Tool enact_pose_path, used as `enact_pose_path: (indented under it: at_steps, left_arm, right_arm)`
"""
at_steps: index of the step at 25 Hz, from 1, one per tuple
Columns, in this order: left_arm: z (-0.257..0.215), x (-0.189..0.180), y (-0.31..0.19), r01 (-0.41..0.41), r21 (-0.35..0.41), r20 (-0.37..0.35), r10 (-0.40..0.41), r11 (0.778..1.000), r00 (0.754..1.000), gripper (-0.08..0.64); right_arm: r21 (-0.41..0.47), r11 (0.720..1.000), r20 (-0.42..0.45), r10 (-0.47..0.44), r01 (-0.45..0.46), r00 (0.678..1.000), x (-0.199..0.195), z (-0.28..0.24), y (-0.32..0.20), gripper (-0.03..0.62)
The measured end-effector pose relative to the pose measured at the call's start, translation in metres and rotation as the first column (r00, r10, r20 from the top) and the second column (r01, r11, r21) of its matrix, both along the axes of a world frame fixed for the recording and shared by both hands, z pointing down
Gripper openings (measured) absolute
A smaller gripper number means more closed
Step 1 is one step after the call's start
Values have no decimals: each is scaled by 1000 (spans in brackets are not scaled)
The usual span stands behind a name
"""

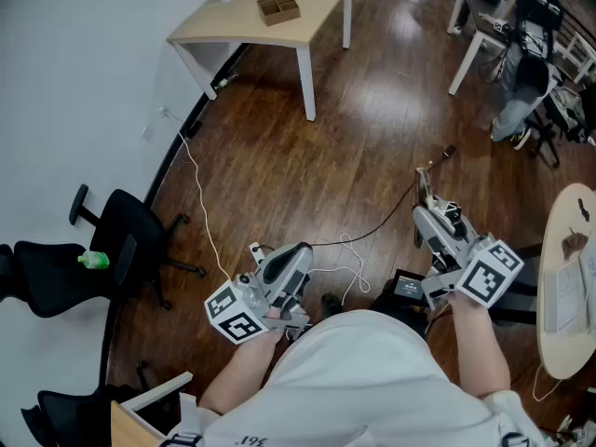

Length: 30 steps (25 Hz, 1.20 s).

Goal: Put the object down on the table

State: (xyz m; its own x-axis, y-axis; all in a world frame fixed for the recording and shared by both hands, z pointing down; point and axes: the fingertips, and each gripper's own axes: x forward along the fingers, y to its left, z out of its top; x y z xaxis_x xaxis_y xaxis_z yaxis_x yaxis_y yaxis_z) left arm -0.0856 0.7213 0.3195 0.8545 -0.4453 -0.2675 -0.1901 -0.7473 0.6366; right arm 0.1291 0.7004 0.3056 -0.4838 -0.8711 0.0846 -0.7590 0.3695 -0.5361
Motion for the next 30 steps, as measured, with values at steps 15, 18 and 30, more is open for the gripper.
enact_pose_path:
  at_steps: [15,18,30]
  left_arm:
    - [4,19,-25,-9,1,23,9,1000,1000,-2]
    - [4,25,-42,7,-3,35,-7,1000,999,-2]
    - [10,112,-137,35,-17,78,-33,999,996,0]
  right_arm:
    - [-19,999,31,-25,26,999,18,18,-44,198]
    - [-11,999,39,-43,44,998,22,15,-67,198]
    - [-45,997,46,-57,59,997,105,32,-161,198]
